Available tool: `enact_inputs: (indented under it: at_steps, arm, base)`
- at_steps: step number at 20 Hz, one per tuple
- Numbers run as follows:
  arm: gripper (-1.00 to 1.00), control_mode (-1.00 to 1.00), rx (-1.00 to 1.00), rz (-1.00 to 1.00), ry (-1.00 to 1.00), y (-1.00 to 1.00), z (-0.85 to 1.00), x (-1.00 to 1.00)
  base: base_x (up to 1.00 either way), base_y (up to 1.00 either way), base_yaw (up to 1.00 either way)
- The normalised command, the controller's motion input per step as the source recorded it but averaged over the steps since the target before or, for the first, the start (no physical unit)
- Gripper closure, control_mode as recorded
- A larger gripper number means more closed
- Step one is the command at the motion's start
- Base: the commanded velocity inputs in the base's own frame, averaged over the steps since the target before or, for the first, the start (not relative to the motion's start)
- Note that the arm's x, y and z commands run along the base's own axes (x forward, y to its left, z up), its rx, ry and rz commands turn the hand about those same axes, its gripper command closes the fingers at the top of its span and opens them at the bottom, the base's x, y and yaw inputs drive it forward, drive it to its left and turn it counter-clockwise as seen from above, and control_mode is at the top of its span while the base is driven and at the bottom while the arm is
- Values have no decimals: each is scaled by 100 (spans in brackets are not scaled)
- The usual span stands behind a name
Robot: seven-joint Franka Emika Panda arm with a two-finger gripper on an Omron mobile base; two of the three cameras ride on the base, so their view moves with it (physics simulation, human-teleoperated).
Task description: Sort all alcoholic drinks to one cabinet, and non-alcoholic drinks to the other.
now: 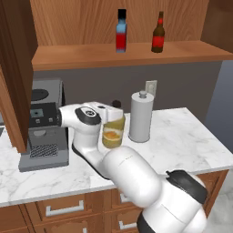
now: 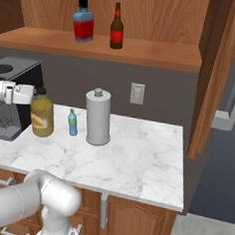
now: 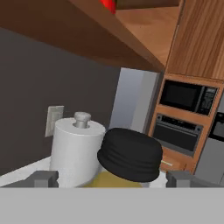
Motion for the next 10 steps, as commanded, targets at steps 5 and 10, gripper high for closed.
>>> enact_inputs:
  at_steps: [5, 10]
  arm:
    - [100, -100, 2, 23, 0, -13, 62, -29]
    - [100, -100, 0, 32, 0, -41, 41, -48]
  base:
    - [0, 0, 0]
    - [0, 0, 0]
